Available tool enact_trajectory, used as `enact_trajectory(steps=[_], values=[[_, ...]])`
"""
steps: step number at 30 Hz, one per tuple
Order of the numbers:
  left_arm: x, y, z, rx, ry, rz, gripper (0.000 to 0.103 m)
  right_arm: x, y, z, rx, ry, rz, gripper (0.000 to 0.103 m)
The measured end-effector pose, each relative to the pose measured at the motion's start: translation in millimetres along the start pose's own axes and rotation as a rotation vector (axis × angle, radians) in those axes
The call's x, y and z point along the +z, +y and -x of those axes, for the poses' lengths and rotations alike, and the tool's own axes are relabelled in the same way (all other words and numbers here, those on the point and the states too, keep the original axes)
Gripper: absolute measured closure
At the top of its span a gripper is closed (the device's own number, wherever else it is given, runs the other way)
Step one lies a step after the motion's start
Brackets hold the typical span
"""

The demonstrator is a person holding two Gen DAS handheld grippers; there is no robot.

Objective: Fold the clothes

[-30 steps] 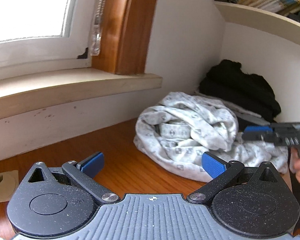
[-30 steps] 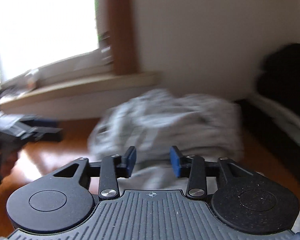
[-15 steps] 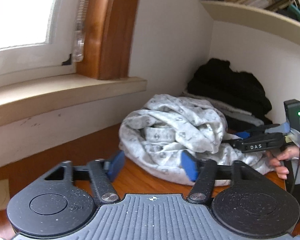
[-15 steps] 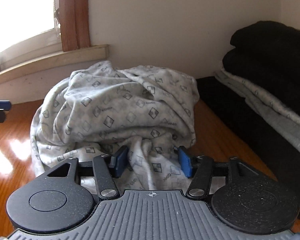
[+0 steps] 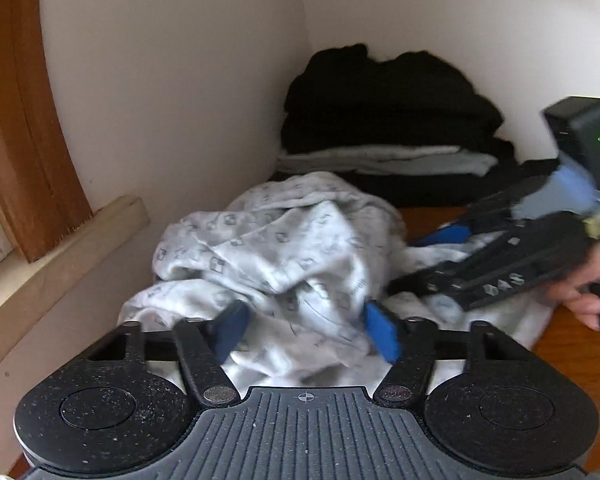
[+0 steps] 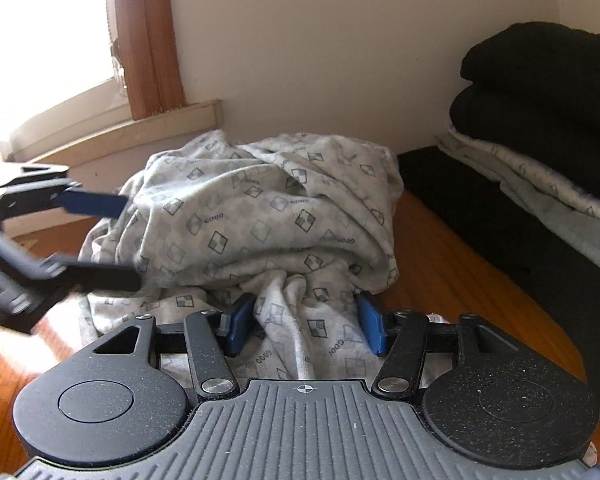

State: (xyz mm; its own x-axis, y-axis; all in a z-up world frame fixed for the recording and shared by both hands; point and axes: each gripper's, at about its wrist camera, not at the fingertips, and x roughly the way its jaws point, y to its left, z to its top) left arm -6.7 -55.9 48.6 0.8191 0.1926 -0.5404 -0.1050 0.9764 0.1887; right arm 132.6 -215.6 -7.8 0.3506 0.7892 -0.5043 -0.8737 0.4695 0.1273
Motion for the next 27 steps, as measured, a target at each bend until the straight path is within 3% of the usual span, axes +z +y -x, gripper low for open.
enact_trajectory(steps=[1,3,4,5,11,15,21,22,24,27], values=[[3,3,-3,0.000,0.011,-0.004,0.048,0,0,0,0.000,0.000,-0.001,0.047],[8,9,-8,0.001,0.027,-0.010,0.080,0,0,1,0.004,-0.002,-0.003,0.047],[13,13,-5,0.005,0.011,0.004,0.087,0,0,1,0.006,-0.003,-0.004,0.047],[18,18,-2,0.010,-0.004,0.017,0.089,0,0,1,0.008,-0.005,-0.004,0.047],[53,58,24,0.086,-0.140,0.143,0.093,-1,0,4,0.006,-0.016,-0.003,0.047],[57,67,18,0.119,-0.125,0.165,0.092,-1,0,5,0.000,-0.019,-0.005,0.047],[30,61,22,0.089,-0.108,0.190,0.092,-3,0,13,0.011,-0.072,0.005,0.047],[24,59,25,0.083,-0.107,0.193,0.088,-4,3,18,0.004,-0.096,0.032,0.047],[10,57,32,0.075,-0.108,0.198,0.071,-4,14,21,-0.023,-0.106,0.104,0.047],[-2,59,38,0.080,-0.097,0.205,0.071,5,31,22,-0.013,-0.105,0.167,0.047]])
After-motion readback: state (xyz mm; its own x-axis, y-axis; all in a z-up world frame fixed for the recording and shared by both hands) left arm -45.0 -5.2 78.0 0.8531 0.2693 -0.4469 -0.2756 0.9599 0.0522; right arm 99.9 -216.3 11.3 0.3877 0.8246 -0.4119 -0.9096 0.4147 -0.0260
